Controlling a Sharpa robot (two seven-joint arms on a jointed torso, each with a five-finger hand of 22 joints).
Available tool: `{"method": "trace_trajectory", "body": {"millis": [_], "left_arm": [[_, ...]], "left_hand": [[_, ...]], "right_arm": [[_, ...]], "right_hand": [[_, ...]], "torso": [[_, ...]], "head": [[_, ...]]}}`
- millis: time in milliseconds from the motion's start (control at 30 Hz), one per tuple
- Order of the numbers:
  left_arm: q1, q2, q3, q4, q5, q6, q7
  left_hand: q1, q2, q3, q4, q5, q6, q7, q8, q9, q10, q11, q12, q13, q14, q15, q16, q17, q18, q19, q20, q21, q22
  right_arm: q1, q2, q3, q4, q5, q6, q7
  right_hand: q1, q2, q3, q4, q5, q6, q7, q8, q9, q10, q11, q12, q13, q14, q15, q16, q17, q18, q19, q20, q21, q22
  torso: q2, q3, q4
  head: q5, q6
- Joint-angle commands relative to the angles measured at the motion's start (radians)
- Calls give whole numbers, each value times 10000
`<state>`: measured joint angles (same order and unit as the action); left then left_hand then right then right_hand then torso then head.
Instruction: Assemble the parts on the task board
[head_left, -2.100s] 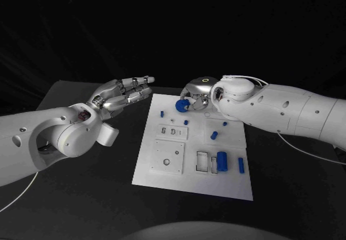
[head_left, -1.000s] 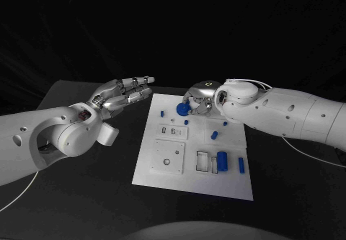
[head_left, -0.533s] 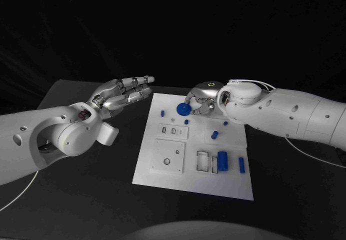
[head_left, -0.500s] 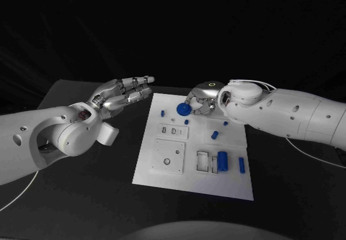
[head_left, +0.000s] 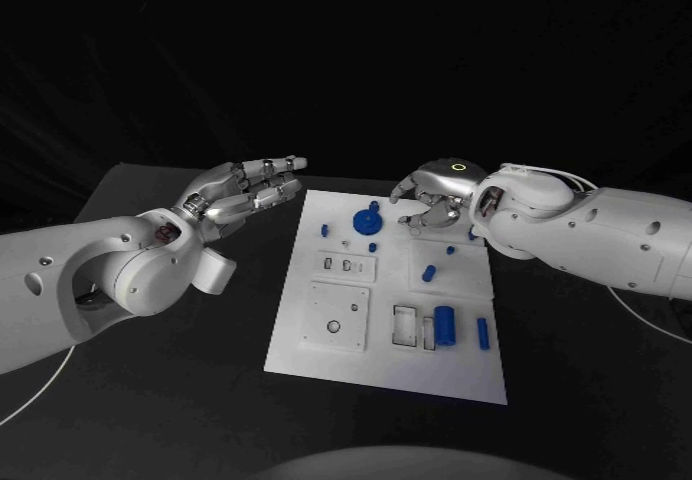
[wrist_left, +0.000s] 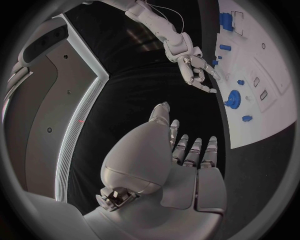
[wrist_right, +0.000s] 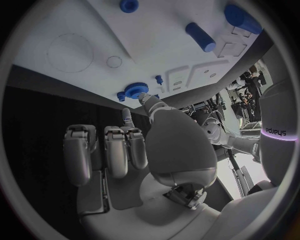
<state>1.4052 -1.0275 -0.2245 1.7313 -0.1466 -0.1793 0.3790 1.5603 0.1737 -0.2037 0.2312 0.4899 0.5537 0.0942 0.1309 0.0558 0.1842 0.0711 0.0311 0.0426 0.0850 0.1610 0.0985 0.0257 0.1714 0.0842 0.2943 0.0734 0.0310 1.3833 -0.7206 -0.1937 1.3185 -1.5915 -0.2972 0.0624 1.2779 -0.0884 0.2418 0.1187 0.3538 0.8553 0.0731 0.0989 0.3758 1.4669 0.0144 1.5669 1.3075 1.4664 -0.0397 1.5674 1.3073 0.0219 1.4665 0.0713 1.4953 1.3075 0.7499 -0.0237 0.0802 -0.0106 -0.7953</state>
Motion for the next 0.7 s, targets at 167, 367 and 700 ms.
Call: {"method": "trace_trajectory", "body": {"millis": [167,367,700], "left_arm": [[-21,0,4,-9,-40,162,48],[-56,47,3,-40,-40,214,57],[-133,104,3,-119,-40,287,83]], "left_hand": [[109,9,13,-45,67,29,71,31,16,49,35,20,12,58,5,55,10,31,90,-13,64,13],[141,19,31,-72,75,27,70,32,15,60,39,19,15,72,15,70,13,27,99,-13,71,14],[159,26,43,-87,79,15,70,29,14,64,43,19,17,74,19,71,13,24,101,-12,72,14]], "right_arm": [[200,-1112,0,869,306,-755,-13],[159,-1925,-10,1259,518,-717,-164],[-103,-2710,-27,1138,1612,-1264,279]], "right_hand": [[46,69,1,5,-307,-24,67,-74,-34,1039,-61,39,2633,1044,-14,34,2635,26,300,17,-54,2311],[213,65,32,189,-589,222,30,-186,-102,589,-161,-353,2295,1044,-119,34,2635,208,-233,-27,-781,2038],[119,-48,-156,510,-1374,153,87,-304,-157,171,-173,-1002,1766,785,-125,-349,2288,288,-417,-92,-1180,1929]], "torso": [[-6,-12,-23],[-17,15,-56],[-39,-4,-43]], "head": [[-62,25],[-73,69],[-177,128]]}}
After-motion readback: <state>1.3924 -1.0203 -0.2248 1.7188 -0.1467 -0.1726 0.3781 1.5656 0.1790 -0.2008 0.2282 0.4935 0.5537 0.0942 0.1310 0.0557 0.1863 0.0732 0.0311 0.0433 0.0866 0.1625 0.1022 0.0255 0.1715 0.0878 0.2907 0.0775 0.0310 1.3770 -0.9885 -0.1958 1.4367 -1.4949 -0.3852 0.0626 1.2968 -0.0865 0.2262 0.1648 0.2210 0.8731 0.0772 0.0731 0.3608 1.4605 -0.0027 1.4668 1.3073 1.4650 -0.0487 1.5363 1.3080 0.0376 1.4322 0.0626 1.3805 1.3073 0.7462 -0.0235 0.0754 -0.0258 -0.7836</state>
